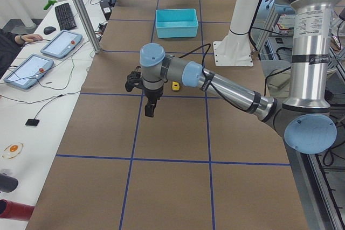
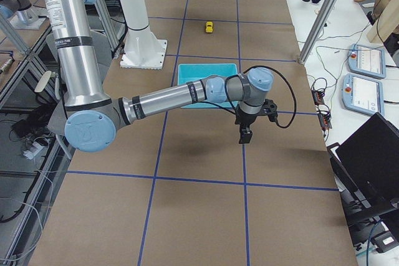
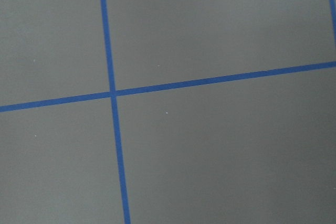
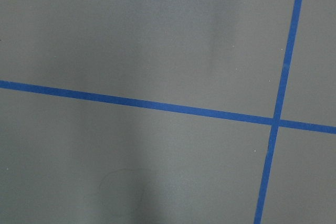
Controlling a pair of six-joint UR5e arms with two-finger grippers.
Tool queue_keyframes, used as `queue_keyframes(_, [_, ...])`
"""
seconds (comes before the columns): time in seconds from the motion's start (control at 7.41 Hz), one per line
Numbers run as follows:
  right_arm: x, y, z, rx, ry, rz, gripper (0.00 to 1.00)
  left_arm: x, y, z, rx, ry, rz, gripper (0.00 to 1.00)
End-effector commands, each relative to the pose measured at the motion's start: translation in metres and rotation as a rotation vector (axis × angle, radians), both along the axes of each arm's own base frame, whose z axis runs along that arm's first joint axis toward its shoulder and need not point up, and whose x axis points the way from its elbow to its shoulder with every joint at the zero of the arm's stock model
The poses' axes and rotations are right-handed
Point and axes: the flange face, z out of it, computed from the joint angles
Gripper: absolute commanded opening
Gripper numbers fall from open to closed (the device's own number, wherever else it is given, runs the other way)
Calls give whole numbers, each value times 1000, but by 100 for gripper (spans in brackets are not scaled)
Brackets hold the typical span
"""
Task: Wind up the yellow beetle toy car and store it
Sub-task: 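Lower the left gripper onto the yellow beetle toy car and grasp it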
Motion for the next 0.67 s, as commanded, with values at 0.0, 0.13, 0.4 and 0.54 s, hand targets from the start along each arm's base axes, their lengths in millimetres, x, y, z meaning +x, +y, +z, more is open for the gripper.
queue_keyframes(0.0, [1, -1, 2, -5, 1, 2, 100, 94, 7, -72, 188, -45, 181, 100])
queue_keyframes(0.13, [0, 0, 3, -6, 1, 0, 100, 148, 6, -106, 306, -65, 280, 99])
queue_keyframes(0.4, [0, 0, 1, -3, 1, 0, 100, 218, 11, -148, 562, -118, 484, 99])
queue_keyframes(0.54, [0, -1, 1, -3, 0, 1, 100, 249, 24, -158, 630, -95, 577, 99])
